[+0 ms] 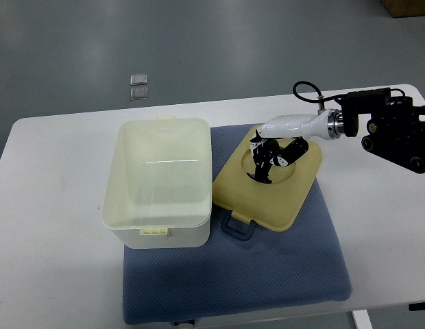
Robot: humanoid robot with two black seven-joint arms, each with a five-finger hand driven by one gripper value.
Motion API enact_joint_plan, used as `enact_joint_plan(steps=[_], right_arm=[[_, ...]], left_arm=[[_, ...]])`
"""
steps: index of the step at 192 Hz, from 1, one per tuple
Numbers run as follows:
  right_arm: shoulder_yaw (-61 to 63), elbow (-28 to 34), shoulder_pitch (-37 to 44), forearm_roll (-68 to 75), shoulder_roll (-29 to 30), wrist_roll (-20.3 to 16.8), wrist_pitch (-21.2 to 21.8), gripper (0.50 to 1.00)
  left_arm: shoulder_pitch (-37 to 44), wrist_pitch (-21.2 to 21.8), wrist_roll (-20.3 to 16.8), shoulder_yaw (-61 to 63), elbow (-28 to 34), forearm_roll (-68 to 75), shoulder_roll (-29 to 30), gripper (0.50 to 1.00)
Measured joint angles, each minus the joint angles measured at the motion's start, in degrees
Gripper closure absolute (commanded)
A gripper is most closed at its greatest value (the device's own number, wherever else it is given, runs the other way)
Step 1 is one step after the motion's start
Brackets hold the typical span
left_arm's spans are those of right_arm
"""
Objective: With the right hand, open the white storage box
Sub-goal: 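Lower the held lid onto the blue mat beside the box, then open the right hand and raise it off the lid handle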
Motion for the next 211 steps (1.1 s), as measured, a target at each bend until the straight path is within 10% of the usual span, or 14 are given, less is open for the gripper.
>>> enact_joint_plan(steps=[20, 46, 79, 211], right_arm=[[0.0, -0.17, -0.89, -0.07, 0.02, -0.05, -0.06, 1.0], [0.12, -0.27, -1.61, -0.02, 0.09, -0.08, -0.06, 0.718], [0.34, -0.3, -1.78, 0.97, 0.18, -0.09, 0.8, 0.632], [20.33, -2.53, -3.18, 28.99, -0.25, -0.55, 11.92, 0.574]], left_arm=[[0.01, 0.0, 0.0, 0.0, 0.0, 0.0, 0.0, 0.5], [0.01, 0.0, 0.0, 0.0, 0.0, 0.0, 0.0, 0.5], [0.01, 0.0, 0.0, -0.01, 0.0, 0.0, 0.0, 0.5], [0.01, 0.0, 0.0, 0.0, 0.0, 0.0, 0.0, 0.5]])
